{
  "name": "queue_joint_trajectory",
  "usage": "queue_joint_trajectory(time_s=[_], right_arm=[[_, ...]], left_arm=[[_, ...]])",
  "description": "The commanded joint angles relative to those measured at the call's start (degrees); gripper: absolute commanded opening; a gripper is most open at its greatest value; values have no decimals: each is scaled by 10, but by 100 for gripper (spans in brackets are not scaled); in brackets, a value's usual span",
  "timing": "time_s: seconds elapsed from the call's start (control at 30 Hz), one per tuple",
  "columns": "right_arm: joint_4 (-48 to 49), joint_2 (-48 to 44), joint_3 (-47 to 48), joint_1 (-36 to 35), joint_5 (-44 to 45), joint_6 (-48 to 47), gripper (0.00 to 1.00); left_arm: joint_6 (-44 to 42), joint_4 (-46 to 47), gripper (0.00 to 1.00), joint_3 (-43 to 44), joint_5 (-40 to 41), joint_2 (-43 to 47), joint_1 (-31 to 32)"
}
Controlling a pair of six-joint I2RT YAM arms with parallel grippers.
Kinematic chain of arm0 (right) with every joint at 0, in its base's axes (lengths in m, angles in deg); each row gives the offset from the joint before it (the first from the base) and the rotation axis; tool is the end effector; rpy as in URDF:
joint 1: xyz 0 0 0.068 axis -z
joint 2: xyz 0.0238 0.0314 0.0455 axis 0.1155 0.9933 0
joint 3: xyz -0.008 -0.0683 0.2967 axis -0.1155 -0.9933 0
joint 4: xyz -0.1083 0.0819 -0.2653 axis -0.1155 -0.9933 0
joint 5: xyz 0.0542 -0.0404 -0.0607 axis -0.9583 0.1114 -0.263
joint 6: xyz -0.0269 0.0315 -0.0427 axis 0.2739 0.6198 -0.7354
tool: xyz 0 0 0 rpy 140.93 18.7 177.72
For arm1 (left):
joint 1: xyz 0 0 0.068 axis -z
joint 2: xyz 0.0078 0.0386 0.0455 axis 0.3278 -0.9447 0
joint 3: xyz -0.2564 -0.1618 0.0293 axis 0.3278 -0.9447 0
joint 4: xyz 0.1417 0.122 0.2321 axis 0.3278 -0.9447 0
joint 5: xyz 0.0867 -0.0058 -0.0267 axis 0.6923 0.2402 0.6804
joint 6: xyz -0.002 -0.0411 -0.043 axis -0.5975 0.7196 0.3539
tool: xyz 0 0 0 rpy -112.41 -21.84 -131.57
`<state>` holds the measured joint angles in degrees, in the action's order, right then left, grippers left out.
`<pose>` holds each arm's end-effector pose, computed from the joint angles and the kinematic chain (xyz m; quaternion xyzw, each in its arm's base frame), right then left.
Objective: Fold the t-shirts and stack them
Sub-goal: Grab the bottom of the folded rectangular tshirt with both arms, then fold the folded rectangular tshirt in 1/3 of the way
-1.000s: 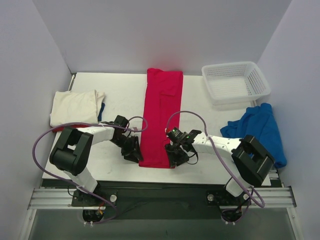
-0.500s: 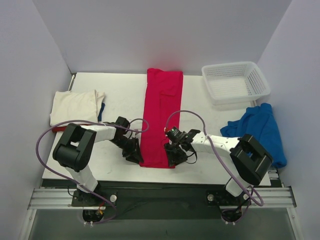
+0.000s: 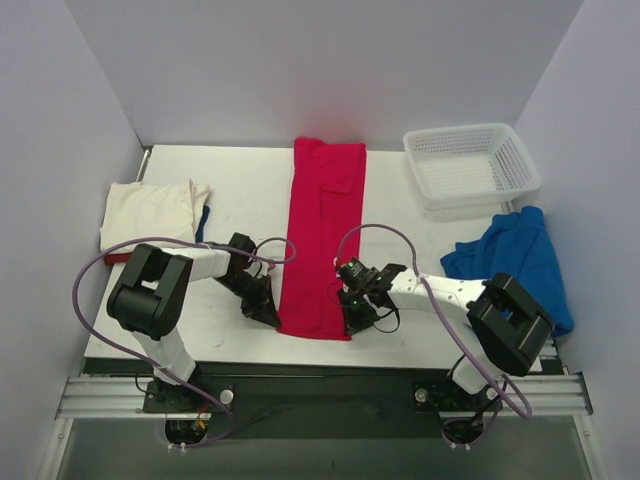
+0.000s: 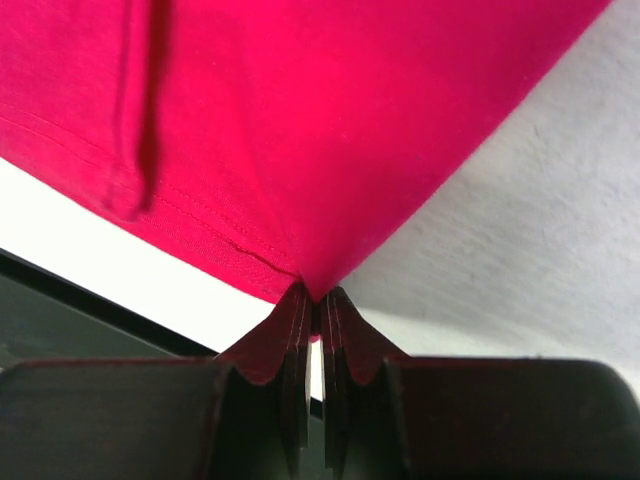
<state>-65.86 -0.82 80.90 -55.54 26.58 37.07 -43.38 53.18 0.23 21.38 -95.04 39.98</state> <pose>0.2034 0.2491 0.1566 -0.1752 0.9408 0.2602 0.1284 0.2650 -0.1307 0.1048 0.0447 -0.9393 0.3152 0.1277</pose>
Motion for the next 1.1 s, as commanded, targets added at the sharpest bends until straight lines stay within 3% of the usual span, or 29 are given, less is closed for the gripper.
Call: queue_joint_trajectory(time_s=[0.0, 0.4, 0.67, 1.07], right_arm=[[-60, -27, -16, -5, 23, 2, 0], [-82, -41, 10, -4, 41, -28, 0], [-97, -65, 51, 3, 84, -58, 0], [-77, -7, 174, 118, 135, -139, 0]], left_arm=[[-34, -18, 0, 17, 53, 18, -9], [-44, -30, 0, 45, 40, 24, -11], [-38, -25, 0, 110, 54, 47, -10], [-5, 0, 0, 254, 135, 9, -7]])
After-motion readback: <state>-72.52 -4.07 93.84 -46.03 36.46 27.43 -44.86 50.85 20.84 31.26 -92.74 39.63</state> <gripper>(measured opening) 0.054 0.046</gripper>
